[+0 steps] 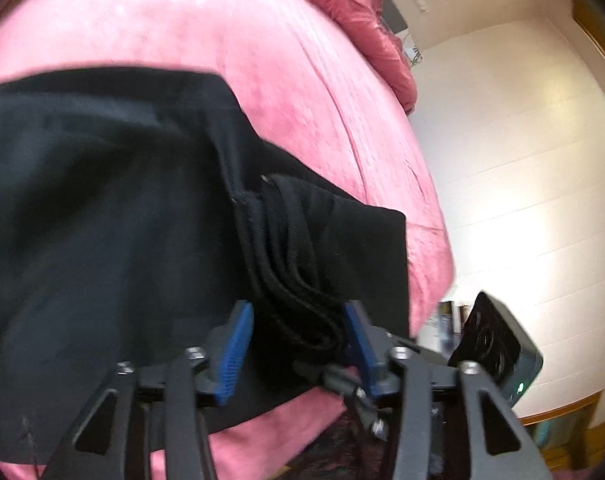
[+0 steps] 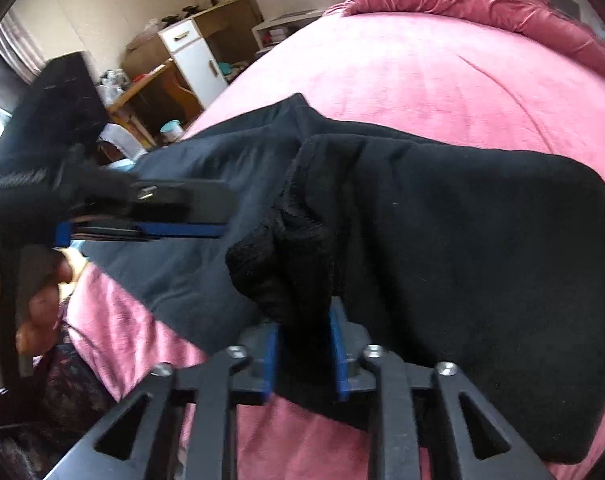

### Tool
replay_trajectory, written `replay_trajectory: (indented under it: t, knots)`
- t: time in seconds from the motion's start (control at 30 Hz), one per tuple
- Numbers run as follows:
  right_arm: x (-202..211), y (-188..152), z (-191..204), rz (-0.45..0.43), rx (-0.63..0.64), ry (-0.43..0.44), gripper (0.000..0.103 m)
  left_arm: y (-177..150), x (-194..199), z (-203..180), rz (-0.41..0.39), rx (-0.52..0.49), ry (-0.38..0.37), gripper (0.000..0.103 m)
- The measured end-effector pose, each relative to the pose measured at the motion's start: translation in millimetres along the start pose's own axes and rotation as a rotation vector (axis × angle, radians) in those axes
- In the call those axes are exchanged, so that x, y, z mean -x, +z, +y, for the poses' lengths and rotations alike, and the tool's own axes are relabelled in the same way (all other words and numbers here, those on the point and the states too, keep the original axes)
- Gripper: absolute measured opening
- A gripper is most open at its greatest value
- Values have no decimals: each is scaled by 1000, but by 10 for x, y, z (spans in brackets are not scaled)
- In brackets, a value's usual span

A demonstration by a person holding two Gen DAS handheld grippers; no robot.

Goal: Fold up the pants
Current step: 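Grasp the folded pants edge with the left gripper while the right gripper releases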

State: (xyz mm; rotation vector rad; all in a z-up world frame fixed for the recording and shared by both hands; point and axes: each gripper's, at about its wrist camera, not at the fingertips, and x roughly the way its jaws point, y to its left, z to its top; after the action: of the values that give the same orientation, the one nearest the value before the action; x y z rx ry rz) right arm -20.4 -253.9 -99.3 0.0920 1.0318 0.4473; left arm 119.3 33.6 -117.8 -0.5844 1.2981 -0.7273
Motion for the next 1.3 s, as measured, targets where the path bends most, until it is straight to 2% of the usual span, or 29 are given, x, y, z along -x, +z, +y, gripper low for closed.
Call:
replay_trajectory:
  t: [0.1, 0.17, 0.3, 0.47, 0.5, 0.6, 0.63, 0.7, 0.87, 0.93, 1.03, 1.13, 1.2, 1.23, 1.27, 1.3]
  knots:
    - [44, -37, 36, -3, 2, 27, 34, 61, -99, 61, 35, 55, -27, 56]
    - [181, -99, -20, 1, -21, 81, 58, 62, -151, 108, 55, 73, -35, 56]
    - [601, -234, -229, -29, -93, 64, 58, 82, -227, 114, 81, 83, -34, 55]
    - [1102, -589, -712, -63, -260, -79, 58, 48, -433, 50, 115, 62, 8, 54]
    - [1173, -675, -811, -63, -289, -118, 58, 37, -463, 34, 113, 57, 15, 51]
    - [1285, -878, -1077, -36, -369, -210, 58, 36, -513, -62, 99, 19, 45, 30]
    - [1289, -949, -1163, -25, -401, -243, 58, 35, -511, -97, 92, -1, 57, 21]
    - [1277, -1019, -1256, -8, -428, -281, 58, 40, -491, -155, 75, -27, 62, 17]
    - [1029, -976, -1316, 5, -449, -324, 58, 69, -268, -361, 8, -75, 0, 13]
    - [943, -915, -1302, -6, -450, -300, 58, 88, -155, -482, -24, -104, -38, 13]
    - [869, -827, -1269, -38, -452, -293, 65, 119, -33, -684, -57, -152, -85, 12]
    - [818, -769, -1302, -85, -501, -285, 66, 158, 33, -849, -83, -187, -111, 12]
    - [828, -747, -1349, -125, -538, -323, 65, 163, 74, -925, -105, -204, -120, 12]
    - [852, -749, -1350, -130, -545, -349, 59, 172, 94, -939, -118, -210, -114, 11]
    - [836, -748, -1368, -114, -545, -400, 51, 184, 102, -944, -122, -209, -106, 11]
    - [796, -751, -1383, -85, -535, -454, 51, 184, 72, -923, -116, -206, -100, 11]
